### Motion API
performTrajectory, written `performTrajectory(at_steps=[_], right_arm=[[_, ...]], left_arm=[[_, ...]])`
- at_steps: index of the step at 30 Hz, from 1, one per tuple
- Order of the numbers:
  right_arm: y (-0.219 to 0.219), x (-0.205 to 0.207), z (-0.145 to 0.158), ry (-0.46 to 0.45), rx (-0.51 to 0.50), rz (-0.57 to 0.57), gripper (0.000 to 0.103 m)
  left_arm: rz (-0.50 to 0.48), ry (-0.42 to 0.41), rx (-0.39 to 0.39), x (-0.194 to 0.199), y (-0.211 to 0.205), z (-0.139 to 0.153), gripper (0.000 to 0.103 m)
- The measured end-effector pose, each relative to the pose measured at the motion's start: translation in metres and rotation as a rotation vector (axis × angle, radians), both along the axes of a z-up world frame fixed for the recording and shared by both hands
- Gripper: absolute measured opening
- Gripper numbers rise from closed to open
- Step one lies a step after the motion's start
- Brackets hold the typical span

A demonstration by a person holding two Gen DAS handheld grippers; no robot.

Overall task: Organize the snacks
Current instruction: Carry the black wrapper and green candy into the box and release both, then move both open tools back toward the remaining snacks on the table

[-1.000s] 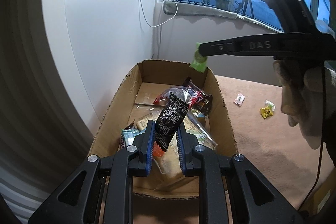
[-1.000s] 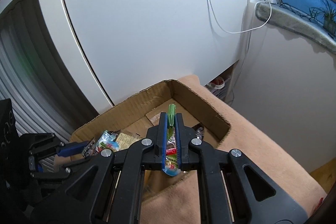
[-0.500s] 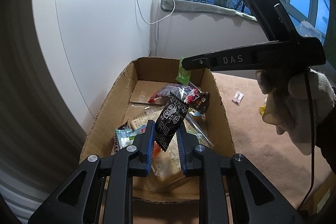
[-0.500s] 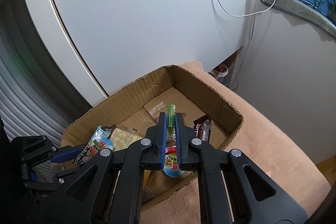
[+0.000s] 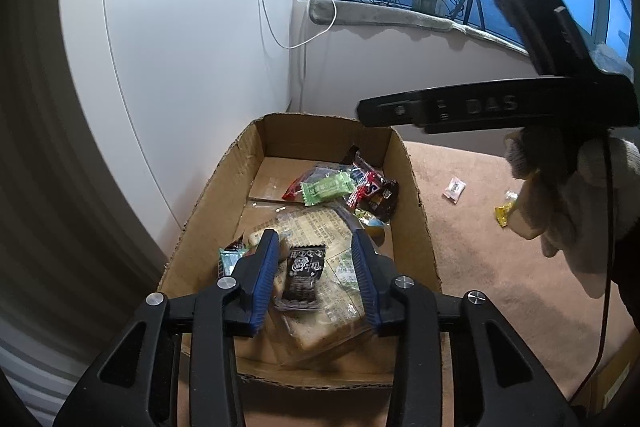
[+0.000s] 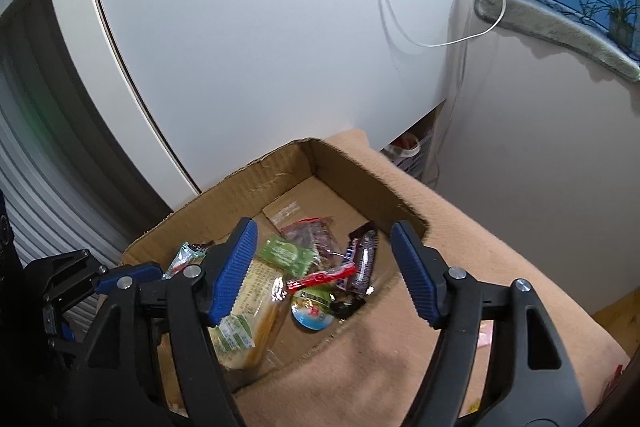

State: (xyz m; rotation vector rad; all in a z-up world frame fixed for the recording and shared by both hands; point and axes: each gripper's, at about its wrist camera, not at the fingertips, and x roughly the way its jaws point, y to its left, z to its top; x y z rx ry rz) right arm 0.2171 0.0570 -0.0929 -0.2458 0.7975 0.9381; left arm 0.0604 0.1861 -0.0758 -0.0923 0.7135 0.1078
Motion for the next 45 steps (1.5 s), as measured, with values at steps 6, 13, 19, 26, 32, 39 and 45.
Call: performTrajectory(at_steps=[6, 13, 19, 26, 32, 39, 45], right_arm=[[-0.035, 0.000, 0.017, -0.013, 0.047, -0.037, 0.072], [-0.101, -0.007, 0.041, -0.042, 0.117, -0.084, 0.072], [-0.166, -0.017, 0.050, -0.064, 0.154, -0.157, 0.072], [-0.238, -0.026, 0.049, -0.095, 0.151, -0.267, 0.073], [-0.296, -0.029, 0.046, -0.124, 0.124, -0.361, 0.085], [-0.357, -0.013, 0.033, -0.153, 0.065, -0.484, 0.087], [-0.387, 0.017, 0.007, -0.112, 0.019, -0.536, 0.087]], left_arm=[[0.011, -0.018, -0.001, -0.003, -0.003, 0.007, 0.037], [0.026, -0.052, 0.002, -0.007, -0.009, 0.018, 0.037], [0.015, -0.075, 0.000, -0.008, -0.022, 0.026, 0.037], [-0.032, -0.096, -0.008, -0.003, -0.052, 0.032, 0.037], [-0.107, -0.085, -0.023, 0.011, -0.091, 0.028, 0.037], [-0.205, -0.042, -0.069, 0.034, -0.137, 0.011, 0.048], [-0.262, 0.017, -0.089, 0.059, -0.170, -0.009, 0.053]])
